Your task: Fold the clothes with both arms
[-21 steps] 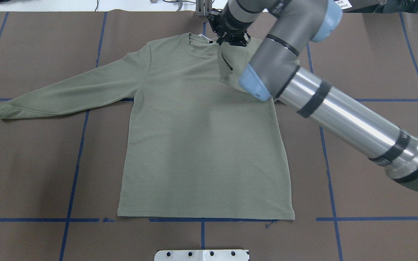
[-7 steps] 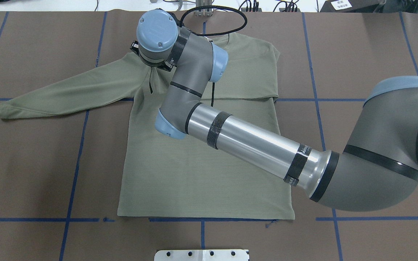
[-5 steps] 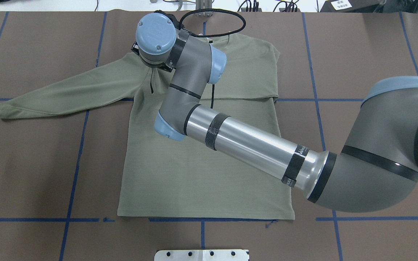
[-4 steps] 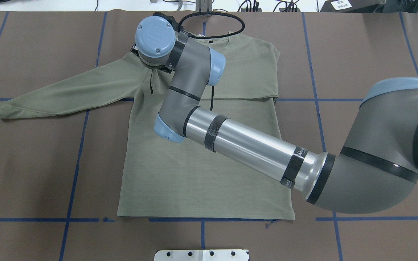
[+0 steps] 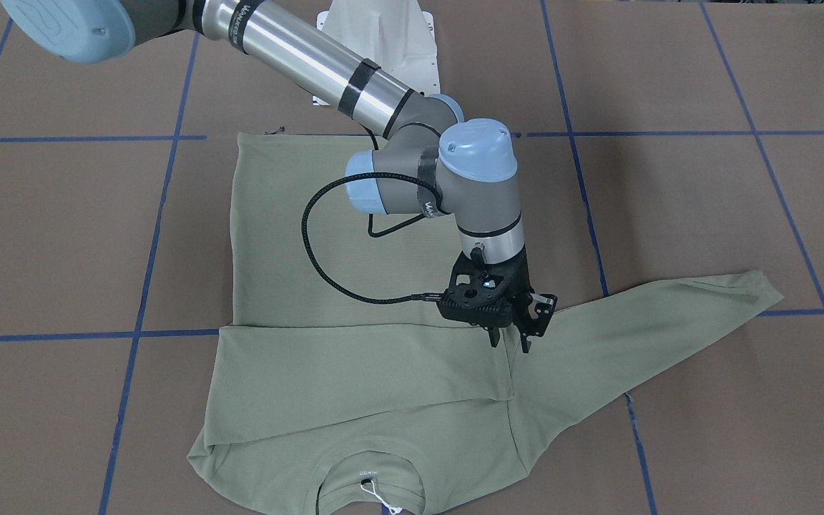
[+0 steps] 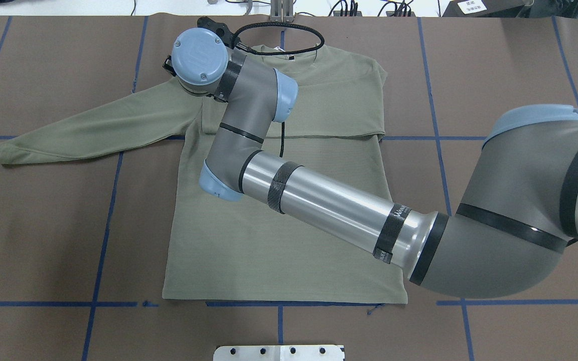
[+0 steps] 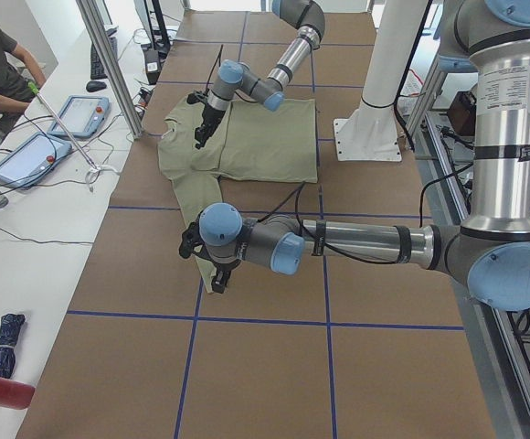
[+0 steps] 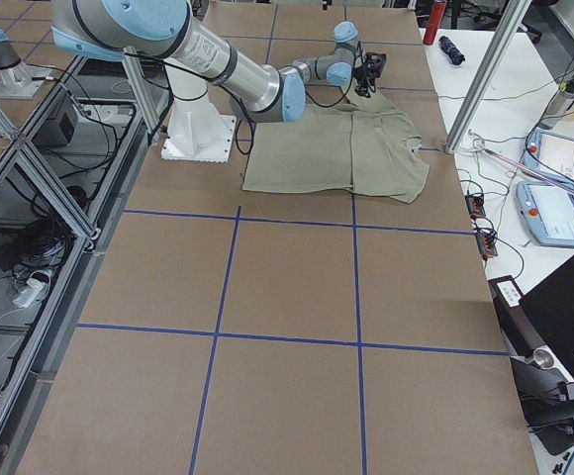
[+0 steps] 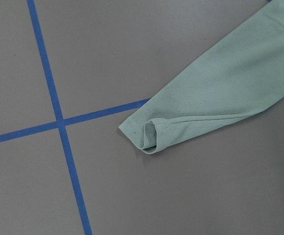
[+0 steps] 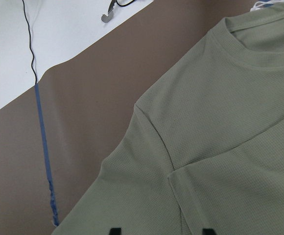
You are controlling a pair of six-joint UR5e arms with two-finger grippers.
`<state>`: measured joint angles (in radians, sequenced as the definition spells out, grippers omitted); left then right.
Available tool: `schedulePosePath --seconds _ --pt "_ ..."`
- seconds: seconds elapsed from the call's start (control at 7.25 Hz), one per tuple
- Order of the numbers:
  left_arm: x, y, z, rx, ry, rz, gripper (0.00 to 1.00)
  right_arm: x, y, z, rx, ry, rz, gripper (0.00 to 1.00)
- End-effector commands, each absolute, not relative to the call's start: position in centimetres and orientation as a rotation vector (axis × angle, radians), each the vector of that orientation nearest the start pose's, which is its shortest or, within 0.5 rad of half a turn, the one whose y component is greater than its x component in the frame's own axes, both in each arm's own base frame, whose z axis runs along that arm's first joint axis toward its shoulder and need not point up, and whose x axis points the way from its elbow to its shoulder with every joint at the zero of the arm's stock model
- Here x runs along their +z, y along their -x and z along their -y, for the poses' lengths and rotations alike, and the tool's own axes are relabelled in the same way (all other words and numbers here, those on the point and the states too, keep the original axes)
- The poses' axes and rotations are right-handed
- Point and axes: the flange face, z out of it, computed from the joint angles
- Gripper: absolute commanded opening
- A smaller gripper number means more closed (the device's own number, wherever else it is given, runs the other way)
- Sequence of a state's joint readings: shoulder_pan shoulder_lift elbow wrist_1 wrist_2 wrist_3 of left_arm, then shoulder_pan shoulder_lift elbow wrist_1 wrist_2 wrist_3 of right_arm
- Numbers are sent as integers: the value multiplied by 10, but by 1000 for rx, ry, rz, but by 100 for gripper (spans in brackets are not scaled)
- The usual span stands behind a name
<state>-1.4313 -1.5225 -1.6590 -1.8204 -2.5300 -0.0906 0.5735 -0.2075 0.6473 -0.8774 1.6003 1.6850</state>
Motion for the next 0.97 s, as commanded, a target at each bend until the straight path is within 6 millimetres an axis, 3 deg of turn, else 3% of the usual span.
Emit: schedulePosePath --seconds 0.0,0.14,0.28,0.41,0.55,0.69,0.83 --pt "597 -55 501 142 -110 -991 100 37 668 592 602 -228 1179 100" --pt "601 -60 524 167 -203 -954 100 63 635 583 585 -196 1196 100" --pt "614 -72 535 187 -278 -907 99 80 598 576 569 -149 1179 100" --pt "638 -76 548 89 -206 -915 99 94 571 571 567 -119 1161 100" --pt "632 -89 571 40 -174 -923 99 125 545 559 560 -110 1170 100" --pt "640 -132 568 45 -104 -920 97 154 507 546 534 -100 1187 100" --pt "642 -152 572 33 -74 -927 83 172 495 536 517 -99 1186 100"
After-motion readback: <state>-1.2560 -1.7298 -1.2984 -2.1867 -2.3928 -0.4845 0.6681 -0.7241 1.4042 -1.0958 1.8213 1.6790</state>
